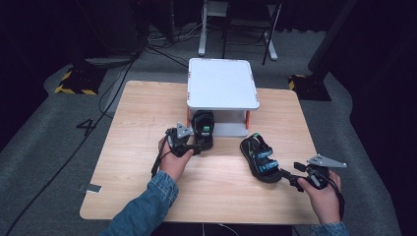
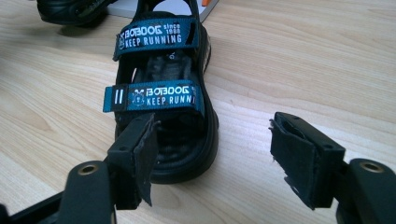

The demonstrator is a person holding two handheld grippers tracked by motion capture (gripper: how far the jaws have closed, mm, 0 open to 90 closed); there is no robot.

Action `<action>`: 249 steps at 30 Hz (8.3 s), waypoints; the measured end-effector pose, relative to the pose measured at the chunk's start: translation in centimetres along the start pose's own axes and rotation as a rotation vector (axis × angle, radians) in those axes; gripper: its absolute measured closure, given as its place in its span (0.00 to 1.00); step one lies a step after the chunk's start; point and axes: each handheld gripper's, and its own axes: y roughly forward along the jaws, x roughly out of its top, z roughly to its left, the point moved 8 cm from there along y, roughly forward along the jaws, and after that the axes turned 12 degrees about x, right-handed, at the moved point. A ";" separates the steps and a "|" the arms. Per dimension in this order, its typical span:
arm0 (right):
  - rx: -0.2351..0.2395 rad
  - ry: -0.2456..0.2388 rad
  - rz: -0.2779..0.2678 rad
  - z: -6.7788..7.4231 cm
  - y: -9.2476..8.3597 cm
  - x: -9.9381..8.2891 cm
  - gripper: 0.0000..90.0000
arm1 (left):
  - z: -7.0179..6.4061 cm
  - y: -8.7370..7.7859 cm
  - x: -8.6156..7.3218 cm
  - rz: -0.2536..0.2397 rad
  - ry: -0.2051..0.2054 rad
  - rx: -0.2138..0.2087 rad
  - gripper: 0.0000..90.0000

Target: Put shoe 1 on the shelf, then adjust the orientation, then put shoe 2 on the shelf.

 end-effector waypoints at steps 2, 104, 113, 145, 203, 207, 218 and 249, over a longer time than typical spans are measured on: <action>0.006 -0.002 0.003 0.0 0.2 0.1 0.37 | -0.7 -2.0 -0.3 -0.001 0.020 -0.038 0.52; -0.045 -0.010 -0.049 2.0 10.7 8.8 0.25 | 12.4 -13.5 -3.9 0.069 -0.047 0.103 0.26; -0.076 0.002 0.079 1.3 12.3 8.8 0.52 | 12.7 -13.2 -4.1 0.079 -0.041 0.104 0.26; 0.357 -0.498 0.106 11.9 12.7 11.6 0.79 | 12.6 -12.5 -4.5 0.097 -0.046 0.098 0.26; 0.256 -0.248 0.044 13.6 12.6 6.4 0.73 | 12.6 -11.7 -4.8 0.118 -0.042 0.093 0.26; 0.238 -0.313 0.036 13.0 12.7 7.9 0.73 | 12.7 -11.7 -4.9 0.119 -0.042 0.096 0.26; 0.190 -0.474 0.055 9.1 16.1 13.2 0.73 | 12.7 -11.4 -5.3 0.135 -0.049 0.093 0.26; 0.308 -0.400 0.167 11.5 13.1 9.4 0.94 | 12.6 -10.5 -5.1 0.138 -0.045 0.085 0.26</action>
